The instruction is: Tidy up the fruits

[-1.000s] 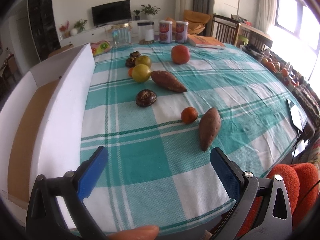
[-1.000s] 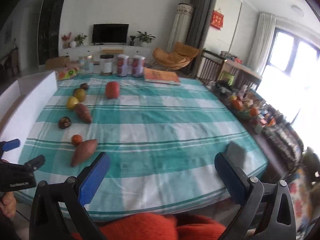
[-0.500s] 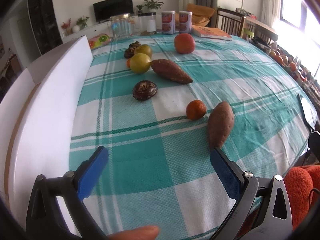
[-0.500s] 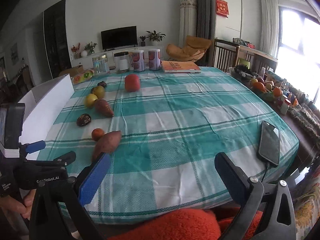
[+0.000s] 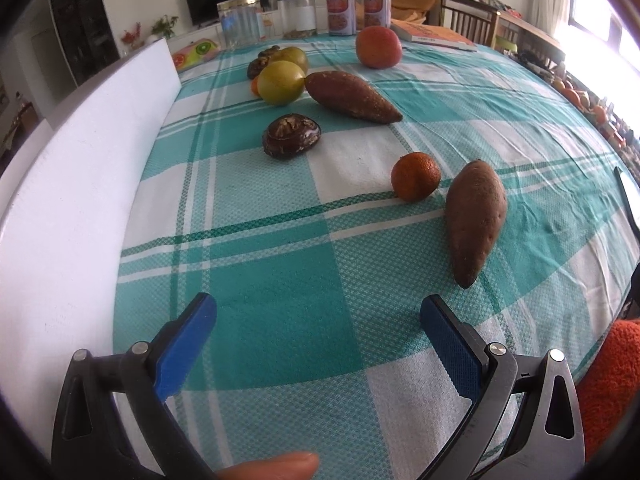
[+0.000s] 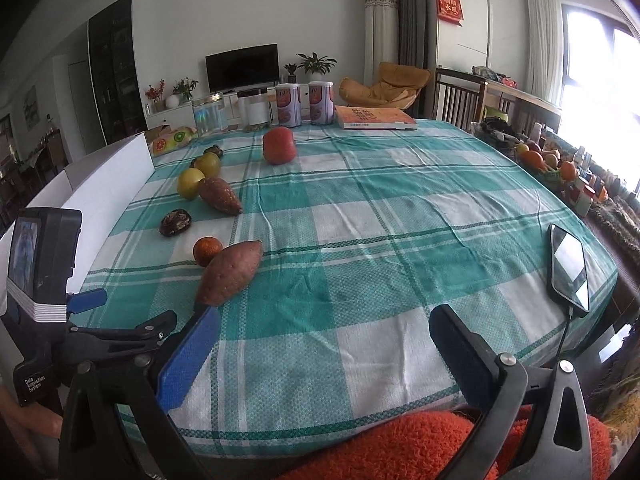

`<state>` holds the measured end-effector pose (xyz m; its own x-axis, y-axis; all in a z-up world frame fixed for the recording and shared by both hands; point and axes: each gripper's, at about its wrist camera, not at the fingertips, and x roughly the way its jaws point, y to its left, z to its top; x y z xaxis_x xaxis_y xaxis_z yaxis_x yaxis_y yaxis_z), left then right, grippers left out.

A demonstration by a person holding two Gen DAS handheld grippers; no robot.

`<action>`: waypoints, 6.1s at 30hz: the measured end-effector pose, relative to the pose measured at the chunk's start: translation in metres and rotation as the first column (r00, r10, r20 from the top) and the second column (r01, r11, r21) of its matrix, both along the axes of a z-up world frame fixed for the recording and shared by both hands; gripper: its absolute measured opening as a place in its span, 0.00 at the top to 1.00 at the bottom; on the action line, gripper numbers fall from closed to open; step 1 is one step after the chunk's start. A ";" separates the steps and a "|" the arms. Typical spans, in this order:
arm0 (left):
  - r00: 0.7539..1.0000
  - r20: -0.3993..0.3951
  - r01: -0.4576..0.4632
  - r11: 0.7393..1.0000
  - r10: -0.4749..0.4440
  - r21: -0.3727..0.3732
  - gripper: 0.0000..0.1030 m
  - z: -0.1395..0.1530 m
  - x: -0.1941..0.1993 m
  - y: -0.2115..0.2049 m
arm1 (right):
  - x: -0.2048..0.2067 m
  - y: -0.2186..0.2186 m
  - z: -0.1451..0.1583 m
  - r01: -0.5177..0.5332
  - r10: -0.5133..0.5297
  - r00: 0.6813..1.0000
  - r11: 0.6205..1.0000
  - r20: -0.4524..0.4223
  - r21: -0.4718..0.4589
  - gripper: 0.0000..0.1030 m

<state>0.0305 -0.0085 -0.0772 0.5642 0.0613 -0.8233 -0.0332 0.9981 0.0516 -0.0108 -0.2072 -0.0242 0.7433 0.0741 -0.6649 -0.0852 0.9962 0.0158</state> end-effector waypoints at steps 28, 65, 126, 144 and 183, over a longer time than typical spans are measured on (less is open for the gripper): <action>1.000 0.002 0.002 0.999 -0.002 -0.054 0.00 -0.006 0.001 0.005 | 0.001 0.003 -0.004 0.001 -0.002 1.000 1.000 -0.021 -0.030 0.00; 1.000 -0.028 0.005 0.999 -0.007 -0.053 0.00 -0.006 0.003 0.005 | 0.007 0.003 -0.011 0.025 -0.030 0.997 0.998 -0.073 -0.061 0.00; 0.993 -0.014 0.116 0.990 -0.118 -0.086 0.01 -0.001 -0.002 0.013 | 0.102 0.062 -0.047 -0.098 0.146 0.919 0.984 -0.366 0.146 0.65; 0.942 0.009 0.332 0.929 -0.335 -0.166 0.71 0.012 0.073 -0.035 | 0.099 0.014 -0.038 -0.075 0.139 0.912 0.982 -0.387 0.176 0.68; 0.906 -0.040 -0.419 0.879 0.422 -0.227 0.35 0.070 -0.081 0.289 | 0.078 0.253 0.047 -0.503 0.648 0.738 0.714 -0.188 0.487 0.52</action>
